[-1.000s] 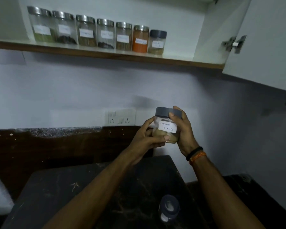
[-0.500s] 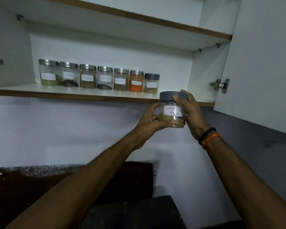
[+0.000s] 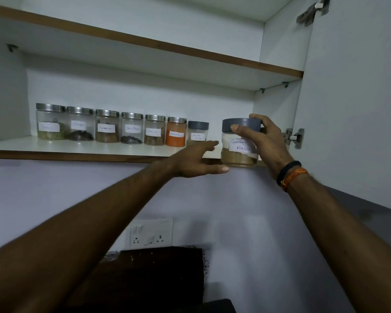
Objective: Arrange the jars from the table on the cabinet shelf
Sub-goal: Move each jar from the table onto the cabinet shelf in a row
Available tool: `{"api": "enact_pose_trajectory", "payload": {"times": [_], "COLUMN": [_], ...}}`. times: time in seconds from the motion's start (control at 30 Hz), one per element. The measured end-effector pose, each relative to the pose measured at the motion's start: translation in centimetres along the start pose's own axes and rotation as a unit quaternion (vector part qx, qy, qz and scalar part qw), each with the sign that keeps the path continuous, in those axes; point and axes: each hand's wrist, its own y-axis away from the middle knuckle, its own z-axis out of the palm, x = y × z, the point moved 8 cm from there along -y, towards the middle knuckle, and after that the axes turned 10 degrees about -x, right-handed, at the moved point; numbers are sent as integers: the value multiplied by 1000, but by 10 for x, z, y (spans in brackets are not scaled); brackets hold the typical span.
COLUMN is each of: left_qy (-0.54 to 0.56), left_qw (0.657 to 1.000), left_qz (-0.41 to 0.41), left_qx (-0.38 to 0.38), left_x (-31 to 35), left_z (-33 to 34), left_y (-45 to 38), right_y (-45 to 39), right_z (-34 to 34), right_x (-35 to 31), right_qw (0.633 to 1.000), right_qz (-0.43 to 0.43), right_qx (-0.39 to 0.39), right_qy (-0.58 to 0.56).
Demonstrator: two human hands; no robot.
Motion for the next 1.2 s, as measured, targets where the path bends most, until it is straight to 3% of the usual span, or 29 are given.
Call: {"api": "enact_pose_trajectory", "payload": {"times": [0.13, 0.43, 0.57, 0.87, 1.2], "left_qy": [-202, -290, -286, -274, -251], "left_qw": [974, 945, 938, 946, 951], "left_qz": [-67, -87, -98, -76, -84], "left_qx": [-75, -123, -167, -155, -160], "left_x": [-31, -68, -81, -82, -80], "left_z": [-2, 4, 2, 0, -1], "left_y": [-16, -49, -60, -66, -64], "right_y": [-13, -61, -89, -145, -203], "right_z": [-6, -8, -8, 7, 23], "right_x": [9, 39, 61, 126, 168], "right_qw": [1000, 1000, 999, 998, 993], "right_qz": [1, 3, 10, 45, 96], "right_qx": [4, 9, 12, 19, -47], "right_qy": [2, 24, 30, 45, 44]}}
